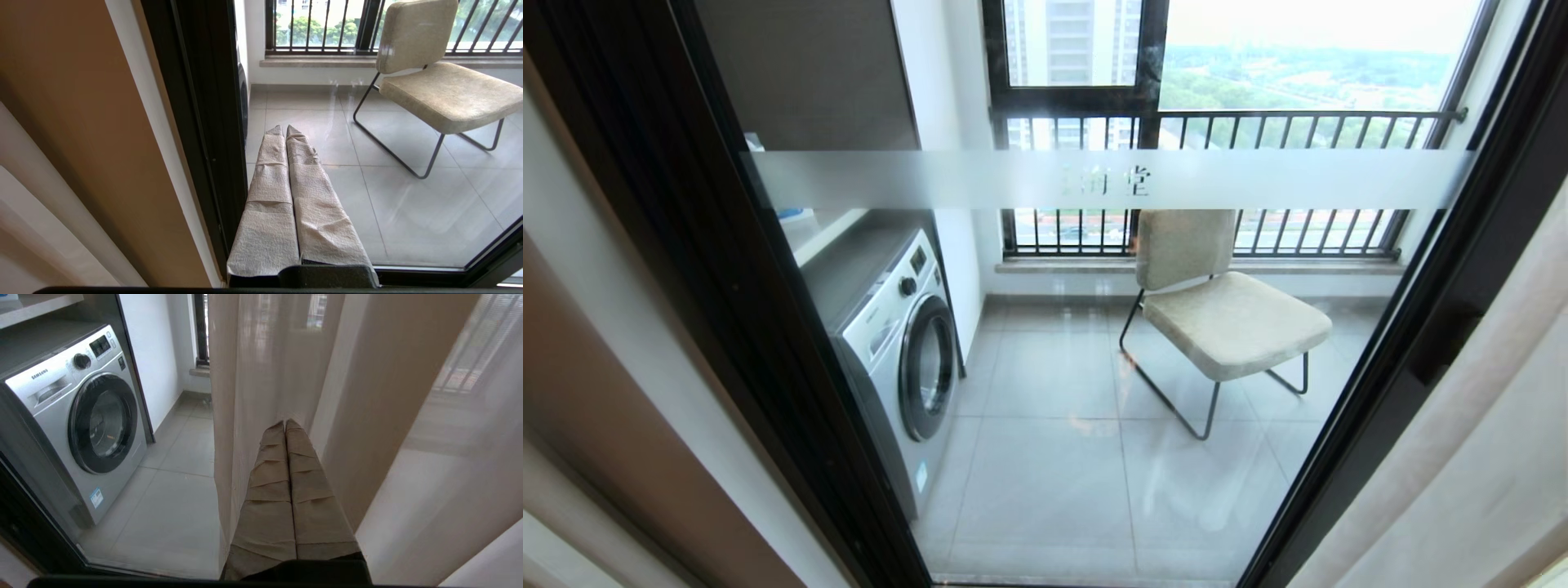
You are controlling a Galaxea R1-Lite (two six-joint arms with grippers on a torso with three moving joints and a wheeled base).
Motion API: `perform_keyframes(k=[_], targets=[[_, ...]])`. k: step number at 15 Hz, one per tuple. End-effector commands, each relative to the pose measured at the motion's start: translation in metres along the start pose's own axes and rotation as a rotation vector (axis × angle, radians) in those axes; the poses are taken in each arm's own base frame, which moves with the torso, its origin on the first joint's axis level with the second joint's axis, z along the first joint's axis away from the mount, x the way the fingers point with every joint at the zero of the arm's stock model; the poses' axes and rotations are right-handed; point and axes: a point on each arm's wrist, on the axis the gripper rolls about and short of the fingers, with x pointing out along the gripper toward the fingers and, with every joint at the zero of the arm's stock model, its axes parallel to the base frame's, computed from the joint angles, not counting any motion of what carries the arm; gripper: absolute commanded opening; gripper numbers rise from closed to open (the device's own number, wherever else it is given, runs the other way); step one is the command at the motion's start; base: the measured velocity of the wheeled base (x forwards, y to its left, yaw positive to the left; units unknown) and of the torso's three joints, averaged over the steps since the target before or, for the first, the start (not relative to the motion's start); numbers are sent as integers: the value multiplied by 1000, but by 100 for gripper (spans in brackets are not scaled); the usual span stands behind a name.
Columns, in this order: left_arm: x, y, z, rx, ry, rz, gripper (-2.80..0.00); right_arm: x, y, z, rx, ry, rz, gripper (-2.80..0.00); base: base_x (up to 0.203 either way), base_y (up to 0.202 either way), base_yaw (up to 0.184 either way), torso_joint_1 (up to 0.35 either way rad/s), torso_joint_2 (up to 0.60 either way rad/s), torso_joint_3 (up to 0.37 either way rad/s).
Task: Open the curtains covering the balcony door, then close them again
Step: Close the inner curtains on both sides
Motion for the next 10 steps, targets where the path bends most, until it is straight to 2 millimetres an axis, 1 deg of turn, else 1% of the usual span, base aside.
perform_keyframes(k=[1,3,5,9,10], targets=[[0,0,0,0,-1,0,-280,-26,7,-35,-25,-30,11,-280,0,0,0,0,0,0],[0,0,0,0,-1,0,-280,-37,9,-57,-42,-13,34,-280,0,0,0,0,0,0],[0,0,0,0,-1,0,-280,-42,9,-73,-40,89,18,-280,0,0,0,0,0,0],[0,0,0,0,-1,1,-280,-46,10,-88,-35,209,11,-280,0,0,0,0,0,0],[0,0,0,0,-1,0,-280,-48,10,-89,-32,208,6,-280,0,0,0,0,0,0]])
